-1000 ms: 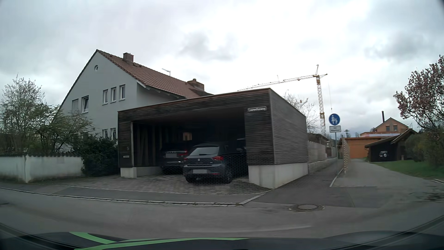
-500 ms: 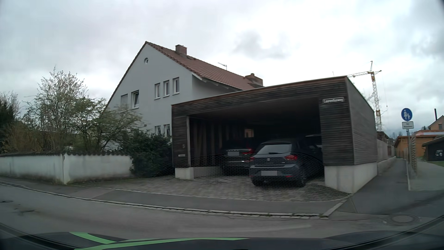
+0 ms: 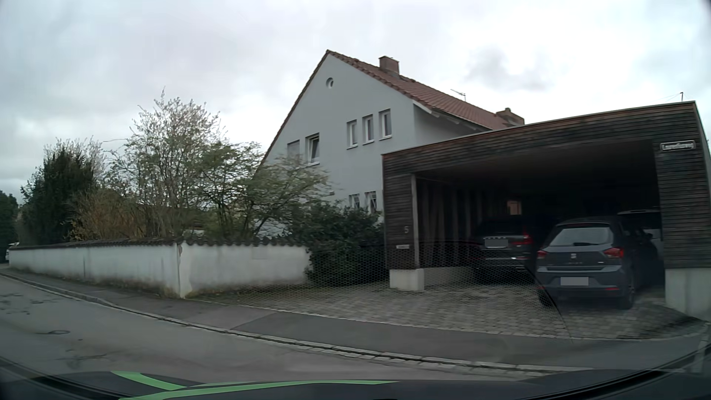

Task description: Follow the waypoints while adhering to traffic rules and regulations

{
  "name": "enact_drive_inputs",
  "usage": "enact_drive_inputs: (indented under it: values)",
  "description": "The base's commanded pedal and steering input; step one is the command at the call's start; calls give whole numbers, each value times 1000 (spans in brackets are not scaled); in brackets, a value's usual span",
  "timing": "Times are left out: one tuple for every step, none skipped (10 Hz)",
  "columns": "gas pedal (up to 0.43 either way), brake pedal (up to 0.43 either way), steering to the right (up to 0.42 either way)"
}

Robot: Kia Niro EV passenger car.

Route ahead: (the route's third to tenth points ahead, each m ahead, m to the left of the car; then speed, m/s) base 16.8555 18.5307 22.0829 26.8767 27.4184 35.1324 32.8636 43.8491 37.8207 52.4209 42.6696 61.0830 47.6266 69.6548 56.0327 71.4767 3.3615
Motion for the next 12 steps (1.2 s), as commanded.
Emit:
enact_drive_inputs:
  values:
    - [177,0,-549]
    - [177,0,-541]
    - [177,0,-534]
    - [177,0,-530]
    - [189,0,-529]
    - [189,0,-529]
    - [189,0,-528]
    - [189,0,-527]
    - [189,0,-526]
    - [189,0,-520]
    - [189,0,-510]
    - [189,0,-490]
